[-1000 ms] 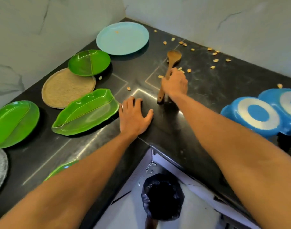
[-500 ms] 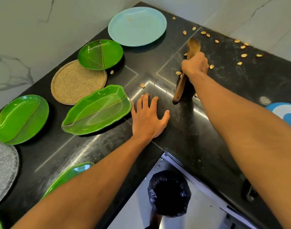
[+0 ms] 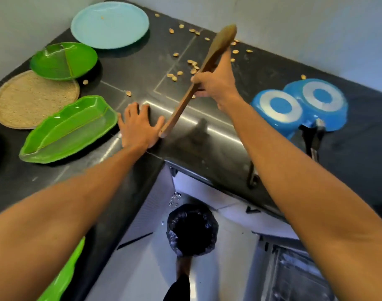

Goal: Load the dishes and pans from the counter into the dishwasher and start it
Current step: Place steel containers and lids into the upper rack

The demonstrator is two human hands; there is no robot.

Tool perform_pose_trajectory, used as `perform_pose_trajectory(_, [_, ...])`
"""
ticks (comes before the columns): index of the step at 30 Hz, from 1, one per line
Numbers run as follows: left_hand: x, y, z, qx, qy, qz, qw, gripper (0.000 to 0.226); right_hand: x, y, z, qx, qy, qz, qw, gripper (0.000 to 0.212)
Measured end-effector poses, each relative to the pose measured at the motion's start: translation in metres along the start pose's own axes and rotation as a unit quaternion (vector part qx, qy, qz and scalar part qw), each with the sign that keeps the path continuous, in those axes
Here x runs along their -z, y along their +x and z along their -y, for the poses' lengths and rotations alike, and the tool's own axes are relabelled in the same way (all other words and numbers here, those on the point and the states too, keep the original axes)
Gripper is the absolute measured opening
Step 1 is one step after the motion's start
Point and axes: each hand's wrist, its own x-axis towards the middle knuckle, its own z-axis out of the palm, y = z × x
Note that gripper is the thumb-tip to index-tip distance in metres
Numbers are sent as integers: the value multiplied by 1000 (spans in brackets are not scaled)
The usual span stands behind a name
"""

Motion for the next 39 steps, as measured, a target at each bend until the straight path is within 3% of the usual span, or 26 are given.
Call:
perform_pose_trajectory(4, [10, -12, 0, -40, -65, -22, 997, 48, 52, -67, 3, -11, 16, 5, 1000, 93])
perform_pose_trajectory(8, [18, -69, -23, -30, -203, -47, 978, 34, 99, -141, -1, -62, 72, -14, 995, 37])
perform_pose_trajectory(9, [18, -95, -38, -37, -233, -46, 971, 32, 117, -165, -4, -67, 82, -19, 994, 32])
perform_pose_trajectory(16, [20, -282, -157, -167, -312, -21, 935, 15, 245, -324, -30, -43, 120, -53, 990, 41])
perform_pose_trajectory(19, [9, -362, -208, -187, -324, 35, 927, 13, 302, -386, -56, -52, 83, -133, 986, 48])
perform_pose_trajectory(22, [-13, -434, -251, -244, -300, 112, 915, 15, 365, -453, -90, -54, 48, -196, 978, 29])
perform_pose_trajectory(24, [-28, -475, -274, -282, -274, 172, 903, 15, 404, -497, -112, -57, 63, -245, 966, 25])
perform_pose_trajectory(29, [-45, -554, -348, -389, -246, 258, 850, 22, 493, -589, -172, -75, 57, -370, 924, 38])
perform_pose_trajectory(33, [-67, -583, -414, -472, -192, 321, 798, 27, 550, -648, -220, -129, 25, -471, 872, 26])
perform_pose_trajectory(37, [-88, -603, -481, -558, -167, 323, 746, 29, 597, -691, -256, -190, -4, -560, 806, 27])
perform_pose_trajectory(39, [-97, -611, -520, -612, -162, 306, 711, 30, 620, -705, -272, -198, -32, -594, 779, 39])
